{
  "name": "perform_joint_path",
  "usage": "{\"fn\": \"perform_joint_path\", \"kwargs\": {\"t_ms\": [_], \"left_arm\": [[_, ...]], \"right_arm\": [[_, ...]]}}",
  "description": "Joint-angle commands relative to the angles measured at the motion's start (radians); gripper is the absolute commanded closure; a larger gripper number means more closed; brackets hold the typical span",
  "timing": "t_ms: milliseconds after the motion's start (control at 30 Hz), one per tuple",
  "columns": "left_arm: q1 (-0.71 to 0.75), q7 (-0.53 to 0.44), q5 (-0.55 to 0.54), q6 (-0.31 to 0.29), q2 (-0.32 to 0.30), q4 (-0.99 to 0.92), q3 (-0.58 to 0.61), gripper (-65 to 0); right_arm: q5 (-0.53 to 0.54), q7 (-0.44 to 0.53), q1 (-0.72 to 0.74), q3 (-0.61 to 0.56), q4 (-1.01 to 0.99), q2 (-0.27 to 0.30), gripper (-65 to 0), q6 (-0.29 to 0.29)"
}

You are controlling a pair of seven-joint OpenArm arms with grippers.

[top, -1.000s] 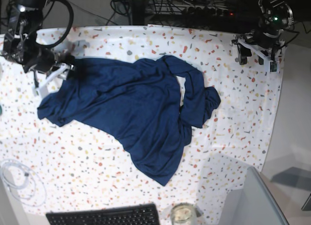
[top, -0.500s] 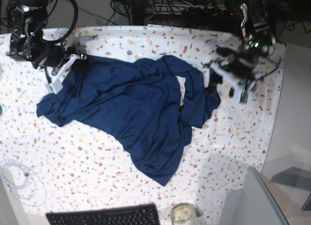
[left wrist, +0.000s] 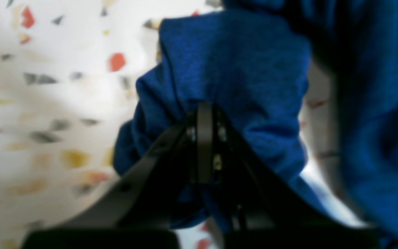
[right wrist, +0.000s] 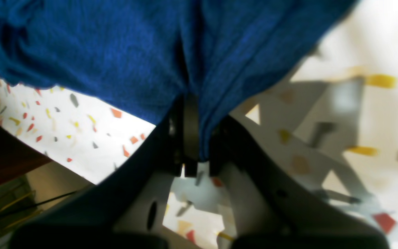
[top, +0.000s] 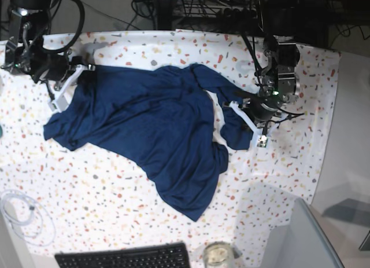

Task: Layout the t-shirt on the table in an organized manner, then fold the t-shirt properly
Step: 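Grasp a shirt sleeve with the left gripper and drag it outward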

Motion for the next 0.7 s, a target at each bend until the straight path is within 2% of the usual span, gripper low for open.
{"fn": "perform_joint_path", "kwargs": {"t_ms": [0,100,267,433,667], "left_arm": [[0.054,0.044,0.039,0.009,-0.009,0.035,-0.008,0.0],[0.186,0.044,0.054,0.009,-0.025,0.142,-0.062,0.0],[0.358,0.046,0.054,0.009,-0.017,0.308,-0.137,0.0],[0.376,0.049,0.054,0.009,-0.014,0.368,-0.144,0.0],[0.381,0.055,0.054,0.009,0.049,0.561,-0.144,0.0]], "right_arm": [[0.011,0.006,0.003,0.005,0.018,0.01,0.0,0.006],[0.007,0.008,-0.009,0.005,0.053,0.01,0.0,0.006],[0.007,0.009,-0.023,0.006,0.132,0.01,0.0,0.006],[0.01,0.003,-0.046,0.022,0.204,0.006,0.0,0.004],[0.005,0.003,-0.132,0.178,0.38,-0.032,0.0,0.004]]}}
